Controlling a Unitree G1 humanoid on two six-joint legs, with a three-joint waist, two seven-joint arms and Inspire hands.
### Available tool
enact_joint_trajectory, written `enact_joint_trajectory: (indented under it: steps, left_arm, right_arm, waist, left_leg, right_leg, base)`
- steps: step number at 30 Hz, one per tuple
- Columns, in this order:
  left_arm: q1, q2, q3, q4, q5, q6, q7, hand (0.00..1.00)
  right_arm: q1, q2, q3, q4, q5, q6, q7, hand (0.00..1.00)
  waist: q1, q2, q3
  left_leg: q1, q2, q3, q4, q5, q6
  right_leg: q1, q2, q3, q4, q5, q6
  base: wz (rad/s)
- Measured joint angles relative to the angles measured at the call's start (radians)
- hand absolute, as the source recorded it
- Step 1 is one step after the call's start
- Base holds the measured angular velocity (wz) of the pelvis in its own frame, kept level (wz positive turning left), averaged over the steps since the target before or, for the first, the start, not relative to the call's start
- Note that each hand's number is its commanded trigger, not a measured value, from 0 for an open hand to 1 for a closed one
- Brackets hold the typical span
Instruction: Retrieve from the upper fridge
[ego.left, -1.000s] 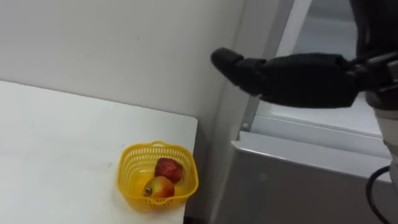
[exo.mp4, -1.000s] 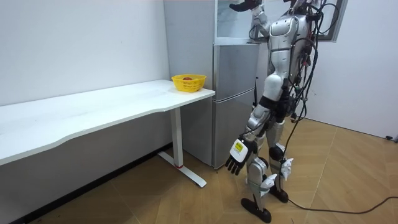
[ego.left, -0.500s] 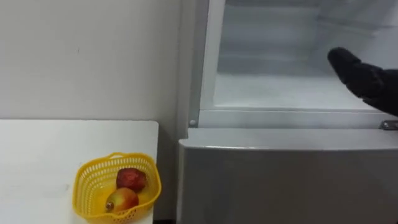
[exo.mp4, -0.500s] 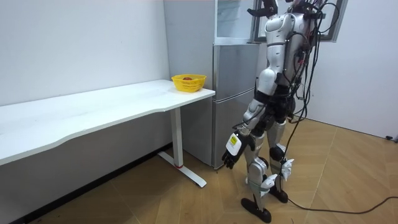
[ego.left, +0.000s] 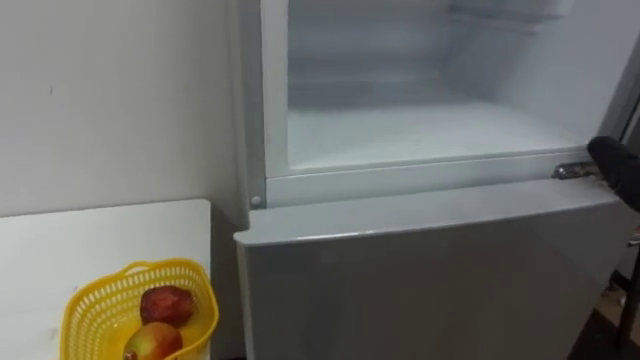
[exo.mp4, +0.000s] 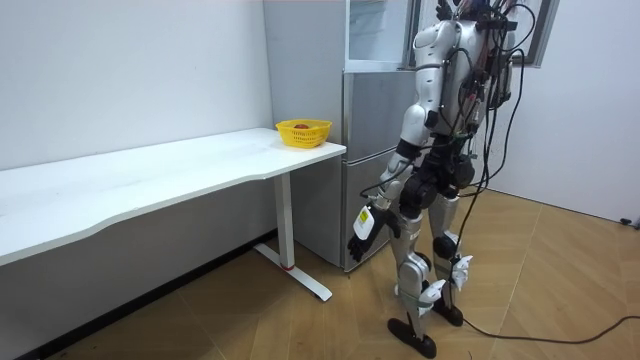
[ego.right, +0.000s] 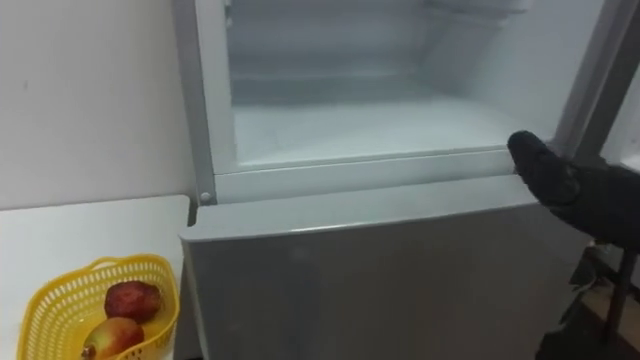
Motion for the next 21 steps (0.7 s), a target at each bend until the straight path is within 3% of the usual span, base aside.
enact_joint_trajectory:
  steps: [6,10,15,21]
  left_arm:
    - [-0.012,-0.003,-0.001,0.0,0.0,0.0,0.022,0.0]
    - [-0.016,0.0,-0.024,0.003,0.001,0.0,0.035,0.0]
    - [-0.027,-0.001,-0.037,0.022,0.001,0.004,0.036,0.0]
    - [-0.037,-0.004,-0.056,0.021,0.001,0.011,0.029,0.0]
  right_arm:
    - [0.023,0.015,0.0,0.0,0.023,0.015,0.004,0.0]
    - [0.052,0.045,0.002,0.006,-0.024,0.014,0.026,0.0]
    - [0.141,0.096,0.026,0.037,-0.139,0.037,0.082,0.0]
    - [0.145,0.098,0.068,0.038,-0.173,0.058,0.162,0.0]
  waist:
    - [-0.005,-0.006,0.0036]
    - [-0.01,-0.009,0.0122]
    - [-0.003,-0.012,0.0108]
    - [0.006,0.001,0.008]
  left_leg:
    - [0.001,0.003,0.019,-0.002,0.0,-0.001]
    - [0.003,0.006,0.023,-0.003,0.0,-0.001]
    - [-0.004,0.006,0.033,-0.008,-0.001,0.0]
    - [-0.011,0.004,0.031,-0.009,-0.001,0.0]
  right_leg:
    - [-0.012,0.004,0.001,0.013,0.0,0.0]
    - [-0.011,0.003,0.0,0.013,0.0,0.0]
    - [-0.023,0.002,0.001,0.014,0.0,0.0]
    - [-0.029,0.002,-0.001,0.014,0.0,-0.001]
  base:
    - [-0.06]
    - [-0.01]
    - [-0.07]
    - [0.0]
